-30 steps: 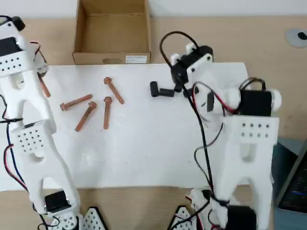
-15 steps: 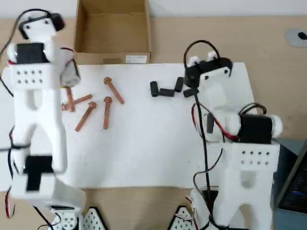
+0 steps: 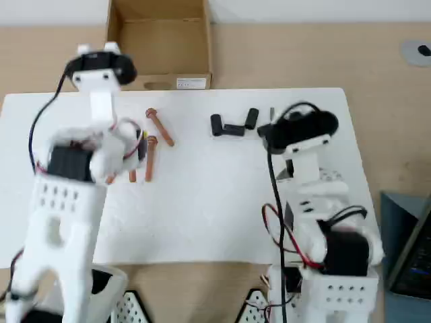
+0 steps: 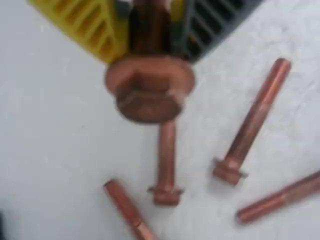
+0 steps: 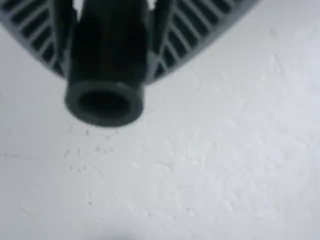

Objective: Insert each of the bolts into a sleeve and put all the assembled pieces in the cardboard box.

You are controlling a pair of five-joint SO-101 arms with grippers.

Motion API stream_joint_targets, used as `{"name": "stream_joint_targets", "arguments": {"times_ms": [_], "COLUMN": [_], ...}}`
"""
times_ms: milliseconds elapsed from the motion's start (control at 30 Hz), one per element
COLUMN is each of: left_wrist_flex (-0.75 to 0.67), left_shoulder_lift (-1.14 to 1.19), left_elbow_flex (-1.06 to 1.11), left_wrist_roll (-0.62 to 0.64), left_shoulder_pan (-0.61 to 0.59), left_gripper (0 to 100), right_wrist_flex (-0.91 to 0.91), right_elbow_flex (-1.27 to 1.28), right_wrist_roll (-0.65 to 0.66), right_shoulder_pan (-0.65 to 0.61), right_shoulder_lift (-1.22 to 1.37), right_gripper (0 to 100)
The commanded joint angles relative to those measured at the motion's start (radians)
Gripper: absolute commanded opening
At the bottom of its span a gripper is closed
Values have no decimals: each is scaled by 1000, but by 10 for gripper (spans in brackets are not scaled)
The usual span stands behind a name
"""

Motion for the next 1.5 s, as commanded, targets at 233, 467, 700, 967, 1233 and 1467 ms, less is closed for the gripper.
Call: {"name": "stream_joint_targets", "arguments": {"times_ms": [233,467,700,967,1233,1467], "left_wrist_flex": [-324,-506,-608,-605,-606,-608], "left_shoulder_lift": [-535,-796,-1026,-1142,-1139,-1139], "left_elbow_flex": [453,631,763,801,786,790], "left_wrist_roll": [203,275,275,305,459,460], "left_shoulder_pan": [28,152,279,281,284,311], "left_gripper": [2,2,1,1,1,1], "right_wrist_flex": [-184,-371,-423,-422,-422,-422], "right_elbow_flex": [193,334,430,498,547,549], "right_wrist_roll": [-167,-207,-207,-201,-201,-143], "right_shoulder_pan": [-91,-306,-490,-642,-731,-733], "right_shoulder_lift": [-151,-240,-337,-481,-552,-558], "right_gripper": [9,9,9,9,9,9]}}
